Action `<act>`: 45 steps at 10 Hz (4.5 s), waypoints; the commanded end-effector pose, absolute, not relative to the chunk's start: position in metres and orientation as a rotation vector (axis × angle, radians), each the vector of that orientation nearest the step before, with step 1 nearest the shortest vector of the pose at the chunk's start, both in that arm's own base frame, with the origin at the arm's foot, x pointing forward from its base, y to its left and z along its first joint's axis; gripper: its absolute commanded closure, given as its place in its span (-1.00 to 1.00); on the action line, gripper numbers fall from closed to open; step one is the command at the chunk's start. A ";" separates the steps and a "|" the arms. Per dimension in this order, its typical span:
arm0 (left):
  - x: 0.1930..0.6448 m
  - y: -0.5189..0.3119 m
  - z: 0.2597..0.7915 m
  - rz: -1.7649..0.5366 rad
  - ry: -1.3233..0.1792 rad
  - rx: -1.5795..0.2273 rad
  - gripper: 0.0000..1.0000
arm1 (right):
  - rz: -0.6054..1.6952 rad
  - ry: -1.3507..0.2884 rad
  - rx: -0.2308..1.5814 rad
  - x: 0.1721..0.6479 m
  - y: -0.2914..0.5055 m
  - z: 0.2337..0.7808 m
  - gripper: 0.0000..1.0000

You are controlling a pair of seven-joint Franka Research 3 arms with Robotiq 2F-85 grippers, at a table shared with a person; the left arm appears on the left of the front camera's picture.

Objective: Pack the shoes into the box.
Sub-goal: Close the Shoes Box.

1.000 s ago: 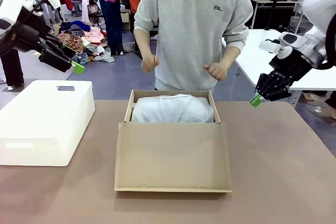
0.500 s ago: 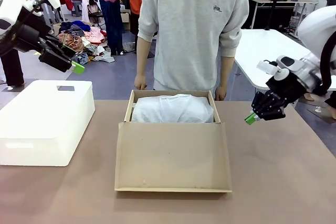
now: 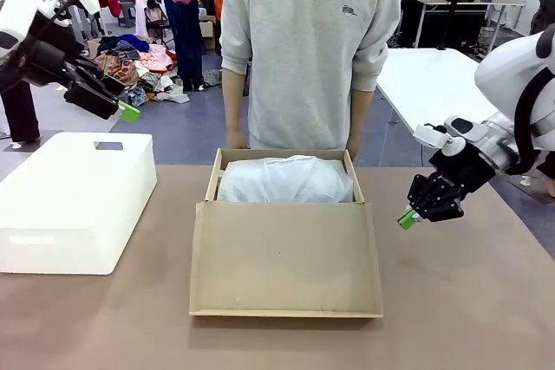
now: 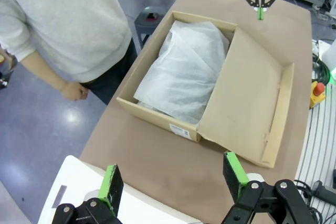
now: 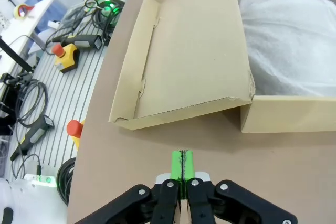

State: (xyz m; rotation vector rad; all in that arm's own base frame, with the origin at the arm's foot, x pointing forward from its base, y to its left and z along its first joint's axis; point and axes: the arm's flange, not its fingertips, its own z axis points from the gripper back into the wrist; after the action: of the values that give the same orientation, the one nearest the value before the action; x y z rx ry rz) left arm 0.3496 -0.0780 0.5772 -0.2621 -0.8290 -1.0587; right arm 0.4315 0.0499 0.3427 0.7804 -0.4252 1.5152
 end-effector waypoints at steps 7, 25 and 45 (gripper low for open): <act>0.350 -0.077 0.576 -1.075 -0.838 -0.278 -1.00 | 1.515 -0.425 0.780 0.432 0.050 0.343 1.00; 0.350 -0.077 0.576 -1.075 -0.838 -0.278 -1.00 | 1.536 -0.481 0.928 0.429 0.102 0.256 1.00; 0.350 -0.077 0.576 -1.075 -0.838 -0.278 -1.00 | 1.454 -0.971 1.219 0.420 0.082 0.300 1.00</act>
State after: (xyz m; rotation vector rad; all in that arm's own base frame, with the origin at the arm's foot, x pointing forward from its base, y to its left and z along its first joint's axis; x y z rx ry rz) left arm 0.3496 -0.0780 0.5772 -0.2621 -0.8289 -1.0587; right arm 0.4161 0.0824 0.2950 1.2158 -0.8943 1.4601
